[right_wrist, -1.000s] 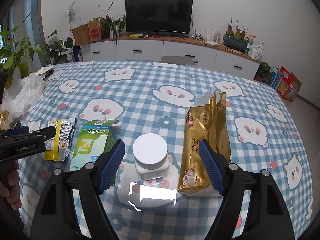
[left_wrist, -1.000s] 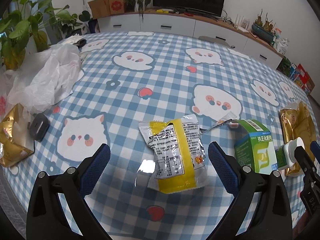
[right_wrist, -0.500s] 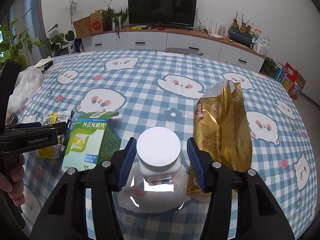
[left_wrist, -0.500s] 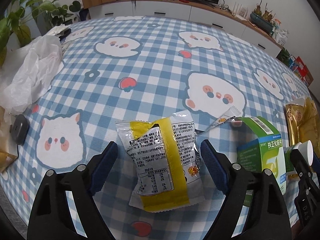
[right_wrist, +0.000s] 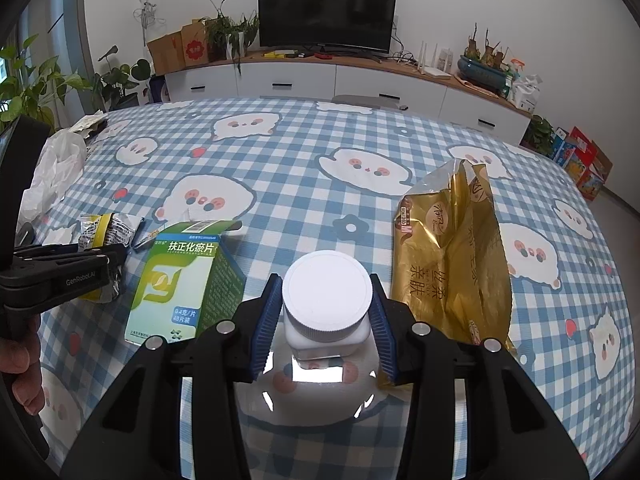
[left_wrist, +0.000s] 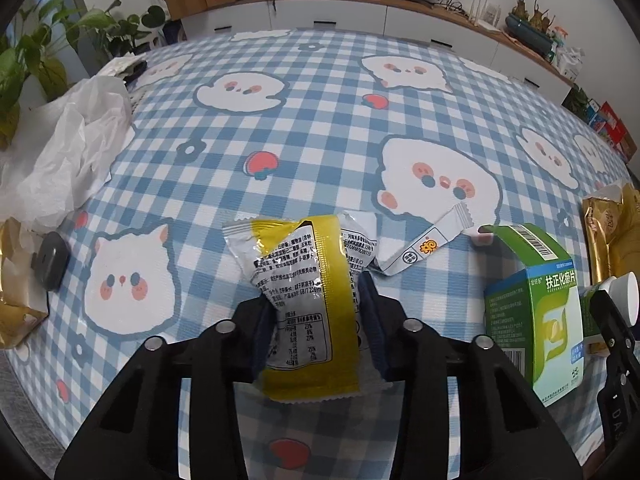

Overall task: Collect trash
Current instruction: 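Grasp the yellow snack packet with the left tool while the right tool grasps the white pill bottle, then carry the yellow packet and white pill bottle over the black bin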

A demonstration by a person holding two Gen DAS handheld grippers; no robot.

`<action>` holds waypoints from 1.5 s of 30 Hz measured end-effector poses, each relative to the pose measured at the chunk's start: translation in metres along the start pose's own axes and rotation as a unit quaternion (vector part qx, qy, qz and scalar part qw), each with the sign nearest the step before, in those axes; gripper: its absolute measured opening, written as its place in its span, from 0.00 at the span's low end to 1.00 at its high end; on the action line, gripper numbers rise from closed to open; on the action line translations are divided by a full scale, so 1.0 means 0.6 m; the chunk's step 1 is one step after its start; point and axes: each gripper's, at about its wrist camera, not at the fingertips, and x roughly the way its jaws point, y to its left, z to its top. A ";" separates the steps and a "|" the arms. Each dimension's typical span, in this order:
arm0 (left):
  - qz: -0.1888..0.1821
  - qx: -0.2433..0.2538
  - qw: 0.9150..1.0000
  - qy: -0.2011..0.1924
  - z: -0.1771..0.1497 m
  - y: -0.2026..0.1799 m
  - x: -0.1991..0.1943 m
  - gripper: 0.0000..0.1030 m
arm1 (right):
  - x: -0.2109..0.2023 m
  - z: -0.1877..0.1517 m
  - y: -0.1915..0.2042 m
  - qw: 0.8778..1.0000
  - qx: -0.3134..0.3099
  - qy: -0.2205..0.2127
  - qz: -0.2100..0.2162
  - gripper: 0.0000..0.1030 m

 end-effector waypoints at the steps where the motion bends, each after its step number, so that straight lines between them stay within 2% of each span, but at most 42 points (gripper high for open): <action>1: 0.000 -0.001 1.000 0.000 0.000 0.000 0.000 0.30 | 0.000 0.000 0.000 1.000 -0.001 -0.001 0.000 0.39; 5: -0.003 -0.009 1.000 -0.005 -0.002 0.005 -0.002 0.23 | -0.007 0.003 0.000 1.000 -0.002 -0.005 -0.001 0.39; 9: -0.011 -0.009 1.000 -0.012 -0.002 0.008 -0.010 0.21 | -0.015 0.006 -0.002 1.000 0.002 -0.009 -0.001 0.39; 19: -0.019 -0.003 0.999 -0.032 -0.013 0.004 -0.052 0.21 | -0.043 0.008 -0.005 1.000 0.009 -0.019 -0.007 0.39; 22: -0.015 -0.004 0.999 -0.030 -0.019 0.006 -0.061 0.21 | -0.052 0.006 -0.008 1.000 0.019 -0.016 0.004 0.39; 34: -0.023 -0.009 0.999 -0.033 -0.064 0.018 -0.101 0.20 | -0.099 -0.015 -0.003 1.000 0.024 -0.016 0.003 0.39; 45: -0.047 -0.014 0.998 -0.047 -0.097 0.026 -0.158 0.20 | -0.143 -0.026 -0.001 0.999 0.024 -0.021 -0.001 0.39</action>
